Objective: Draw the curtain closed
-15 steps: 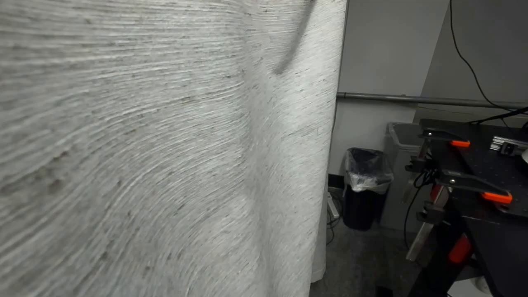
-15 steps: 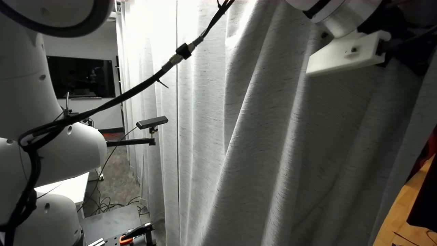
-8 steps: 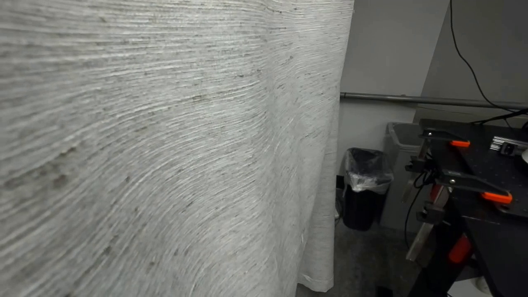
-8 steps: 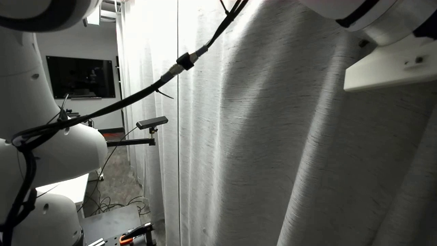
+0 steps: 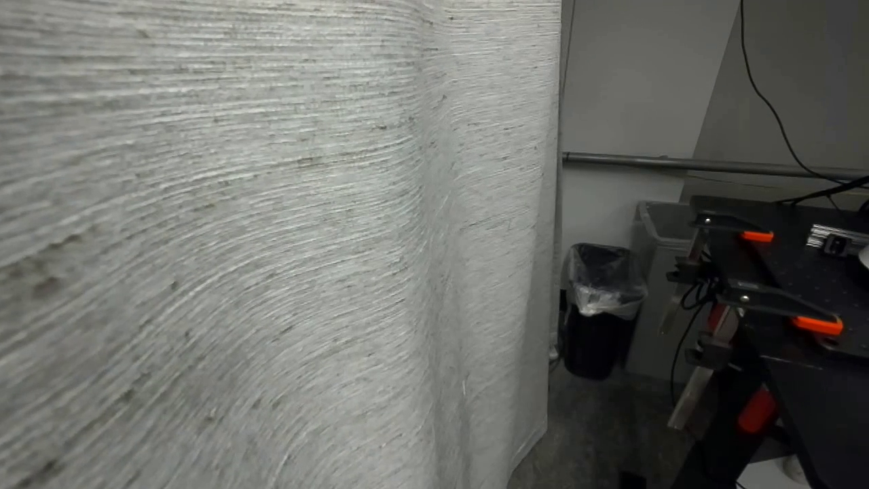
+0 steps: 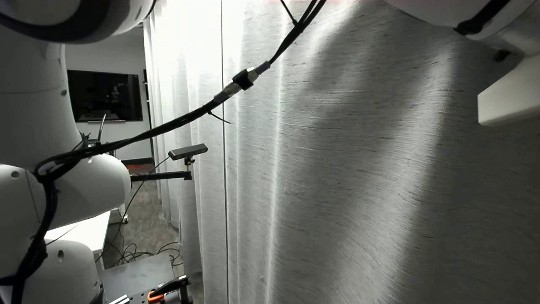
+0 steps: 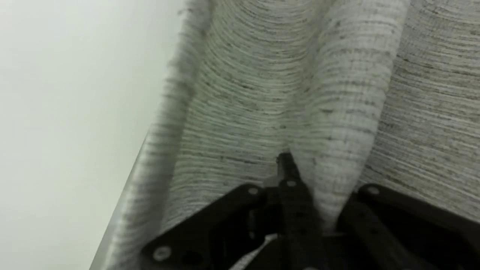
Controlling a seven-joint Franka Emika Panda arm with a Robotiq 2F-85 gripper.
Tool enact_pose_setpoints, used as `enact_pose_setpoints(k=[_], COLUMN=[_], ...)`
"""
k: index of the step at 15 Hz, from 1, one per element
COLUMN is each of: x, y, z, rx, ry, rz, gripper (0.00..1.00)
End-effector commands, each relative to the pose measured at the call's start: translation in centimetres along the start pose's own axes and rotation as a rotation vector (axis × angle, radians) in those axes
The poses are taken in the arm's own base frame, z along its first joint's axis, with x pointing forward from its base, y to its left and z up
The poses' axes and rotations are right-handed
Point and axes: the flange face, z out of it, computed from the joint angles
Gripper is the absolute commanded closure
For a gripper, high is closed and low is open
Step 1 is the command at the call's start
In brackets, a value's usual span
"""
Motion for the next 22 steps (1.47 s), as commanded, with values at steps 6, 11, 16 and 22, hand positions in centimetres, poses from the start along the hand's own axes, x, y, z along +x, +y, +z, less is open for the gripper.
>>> enact_pose_setpoints(k=[6,11,16,22], x=[-5.3,-4.9,-4.6,-4.4], y=[-1.5,-1.9,-2.2,-2.7], z=[5.6,4.8,4.6,4.4], rx=[-0.068,-0.035,-0.033,-0.007], ry=[-0.15,-0.124,-0.119,-0.106], rz=[-0.049,-0.067,-0.072,-0.059], gripper=[0.99,0.99,0.99,0.99])
